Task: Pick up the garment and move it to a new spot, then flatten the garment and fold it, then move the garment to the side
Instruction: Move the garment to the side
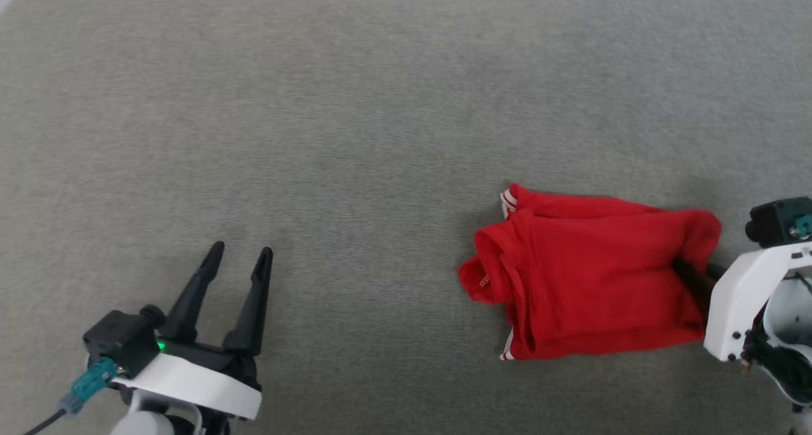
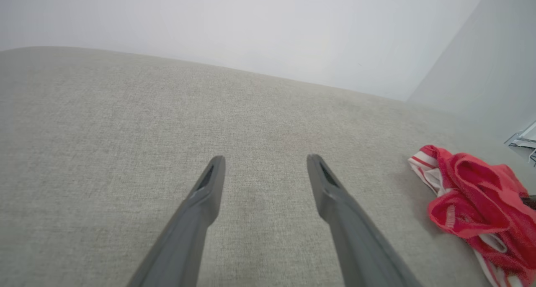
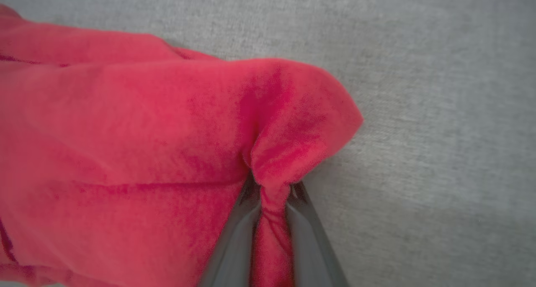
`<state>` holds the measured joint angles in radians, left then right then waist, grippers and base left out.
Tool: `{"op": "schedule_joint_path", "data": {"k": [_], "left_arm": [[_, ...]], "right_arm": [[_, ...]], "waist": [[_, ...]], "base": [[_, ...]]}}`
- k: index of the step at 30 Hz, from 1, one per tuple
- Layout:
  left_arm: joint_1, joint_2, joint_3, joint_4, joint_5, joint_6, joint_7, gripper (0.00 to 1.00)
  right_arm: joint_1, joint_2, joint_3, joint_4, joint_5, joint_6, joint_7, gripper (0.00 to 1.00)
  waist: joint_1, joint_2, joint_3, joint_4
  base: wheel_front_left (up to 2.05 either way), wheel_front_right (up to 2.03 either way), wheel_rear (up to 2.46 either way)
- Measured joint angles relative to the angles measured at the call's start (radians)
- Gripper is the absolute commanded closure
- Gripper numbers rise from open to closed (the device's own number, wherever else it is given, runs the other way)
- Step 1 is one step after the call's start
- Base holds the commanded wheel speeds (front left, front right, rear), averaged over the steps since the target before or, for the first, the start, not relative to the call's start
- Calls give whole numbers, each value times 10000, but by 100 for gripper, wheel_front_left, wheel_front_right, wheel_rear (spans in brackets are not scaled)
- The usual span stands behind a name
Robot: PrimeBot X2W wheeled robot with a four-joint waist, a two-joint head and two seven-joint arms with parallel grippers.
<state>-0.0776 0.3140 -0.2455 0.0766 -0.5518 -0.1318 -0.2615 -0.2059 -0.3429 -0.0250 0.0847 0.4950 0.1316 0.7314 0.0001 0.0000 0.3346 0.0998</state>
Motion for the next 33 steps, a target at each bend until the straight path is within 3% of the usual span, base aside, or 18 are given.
{"op": "schedule_joint_path", "data": {"k": [4, 13, 19, 26, 33], "left_arm": [[-179, 336, 17, -151, 75, 0, 2, 0], [-2451, 1772, -568, -773, 142, 0, 0, 0], [-4076, 2775, -1208, -1191, -77, 0, 0, 0], [-5230, 3519, -1469, -1601, -184, 0, 0, 0], [-5540, 3802, -1565, -1921, -205, 0, 0, 0]], "right_arm": [[-195, -27, -405, -125, -174, 33, -420, 100], [-1141, -414, -3647, -437, -1043, -6, -1457, 100], [-2327, -545, -5580, 115, -2004, -6, -2130, 100], [-3862, -107, -7039, 1014, -3662, -6, -3233, 100], [-5176, -46, -7473, 2148, -5306, -6, -4786, 100]], "waist": [[-1, 0, 147, -399], [0, 0, 1392, -1451], [-1, 0, 2407, -1940], [-1, 0, 3410, -2313], [0, 0, 3973, -2390]], "base": [[0, 0, 0], [0, 0, 0], [0, 0, 0], [0, 0, 0], [0, 0, 0]]}}
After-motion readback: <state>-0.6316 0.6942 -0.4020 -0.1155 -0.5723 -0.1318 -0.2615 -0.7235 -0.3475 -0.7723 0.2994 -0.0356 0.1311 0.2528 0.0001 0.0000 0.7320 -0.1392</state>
